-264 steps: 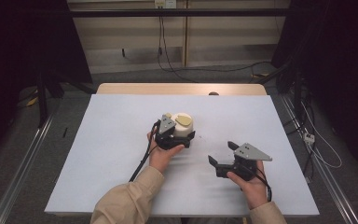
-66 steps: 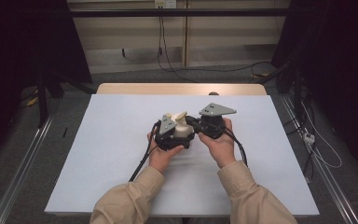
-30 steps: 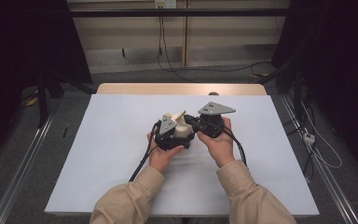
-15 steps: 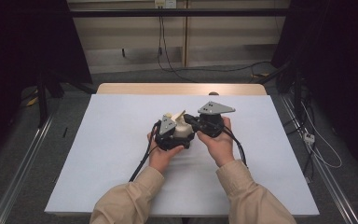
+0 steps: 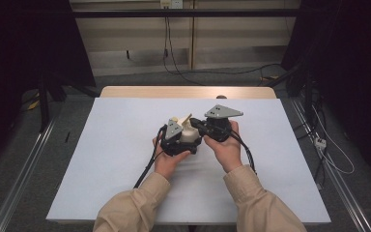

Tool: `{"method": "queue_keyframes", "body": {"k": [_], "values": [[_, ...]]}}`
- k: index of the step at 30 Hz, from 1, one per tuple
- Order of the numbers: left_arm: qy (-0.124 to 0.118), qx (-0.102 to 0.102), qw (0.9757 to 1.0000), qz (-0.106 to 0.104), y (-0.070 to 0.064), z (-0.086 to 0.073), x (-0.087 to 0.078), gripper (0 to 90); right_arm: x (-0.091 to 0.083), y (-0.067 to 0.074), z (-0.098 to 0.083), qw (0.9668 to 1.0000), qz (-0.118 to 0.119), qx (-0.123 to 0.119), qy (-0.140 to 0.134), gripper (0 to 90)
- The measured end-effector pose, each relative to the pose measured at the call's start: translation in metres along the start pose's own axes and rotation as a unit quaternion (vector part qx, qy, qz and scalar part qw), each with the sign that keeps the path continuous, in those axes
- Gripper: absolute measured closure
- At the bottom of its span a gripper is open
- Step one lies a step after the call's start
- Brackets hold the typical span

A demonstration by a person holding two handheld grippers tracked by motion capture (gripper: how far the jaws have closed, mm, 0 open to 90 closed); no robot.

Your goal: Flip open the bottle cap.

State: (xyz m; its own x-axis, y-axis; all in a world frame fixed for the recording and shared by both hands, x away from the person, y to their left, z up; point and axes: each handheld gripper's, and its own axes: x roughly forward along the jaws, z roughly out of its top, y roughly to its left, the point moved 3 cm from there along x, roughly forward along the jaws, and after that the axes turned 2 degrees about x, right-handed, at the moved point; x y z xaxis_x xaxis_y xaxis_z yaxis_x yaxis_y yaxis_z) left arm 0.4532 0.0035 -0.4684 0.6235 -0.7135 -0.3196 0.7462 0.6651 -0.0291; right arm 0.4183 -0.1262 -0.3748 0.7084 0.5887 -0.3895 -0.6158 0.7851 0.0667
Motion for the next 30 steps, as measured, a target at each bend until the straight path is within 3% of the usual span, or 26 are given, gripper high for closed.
{"method": "queue_keyframes", "body": {"k": [30], "values": [[0.0, 0.0, 1.0, 0.001, -0.0002, 0.0, 0.0001, 5.1, 0.0036, -0.0016, 0.0011, 1.0, -0.002, 0.004, -0.002, 90.0]]}}
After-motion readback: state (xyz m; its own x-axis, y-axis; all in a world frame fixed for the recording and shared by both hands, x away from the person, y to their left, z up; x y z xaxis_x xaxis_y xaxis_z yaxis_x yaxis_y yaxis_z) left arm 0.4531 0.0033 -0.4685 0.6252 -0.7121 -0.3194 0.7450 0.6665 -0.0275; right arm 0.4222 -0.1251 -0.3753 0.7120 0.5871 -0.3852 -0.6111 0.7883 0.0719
